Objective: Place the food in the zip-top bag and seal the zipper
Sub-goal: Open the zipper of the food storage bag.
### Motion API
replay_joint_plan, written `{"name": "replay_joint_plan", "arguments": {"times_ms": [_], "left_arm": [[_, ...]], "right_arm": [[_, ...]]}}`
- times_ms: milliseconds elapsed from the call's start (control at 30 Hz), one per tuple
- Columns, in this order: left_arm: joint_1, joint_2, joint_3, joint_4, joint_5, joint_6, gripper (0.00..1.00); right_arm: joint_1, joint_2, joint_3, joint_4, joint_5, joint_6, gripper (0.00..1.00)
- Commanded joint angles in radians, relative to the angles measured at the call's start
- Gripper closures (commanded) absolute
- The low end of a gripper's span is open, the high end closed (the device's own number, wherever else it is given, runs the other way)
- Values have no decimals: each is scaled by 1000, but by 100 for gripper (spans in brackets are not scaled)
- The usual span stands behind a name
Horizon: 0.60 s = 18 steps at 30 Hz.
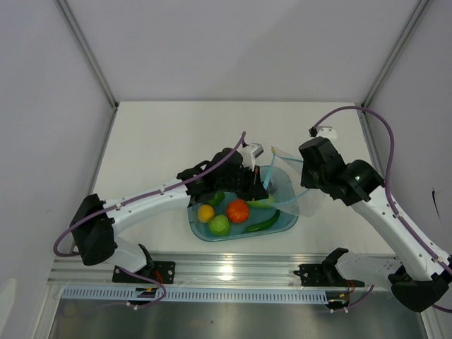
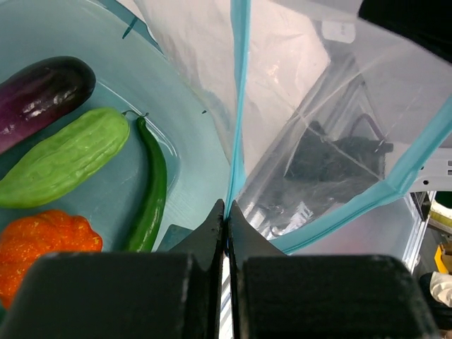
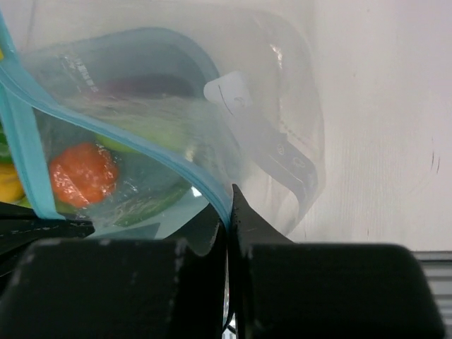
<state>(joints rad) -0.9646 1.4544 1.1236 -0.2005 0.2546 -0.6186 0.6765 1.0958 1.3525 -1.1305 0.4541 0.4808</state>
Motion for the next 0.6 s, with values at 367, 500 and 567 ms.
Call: {"name": "replay_joint_plan", "arguments": {"times_ms": [367, 500, 567], "left_arm": [[13, 176, 171, -122, 5, 80, 100], [21, 201, 196, -146, 18, 97, 100], [23, 199, 200, -174, 17, 109, 99]], "right_arm": [[-20, -50, 13, -213, 106, 187, 100], [-23, -34, 40, -224, 31, 189, 100], [-22, -30, 28, -226, 25, 206, 100]]}}
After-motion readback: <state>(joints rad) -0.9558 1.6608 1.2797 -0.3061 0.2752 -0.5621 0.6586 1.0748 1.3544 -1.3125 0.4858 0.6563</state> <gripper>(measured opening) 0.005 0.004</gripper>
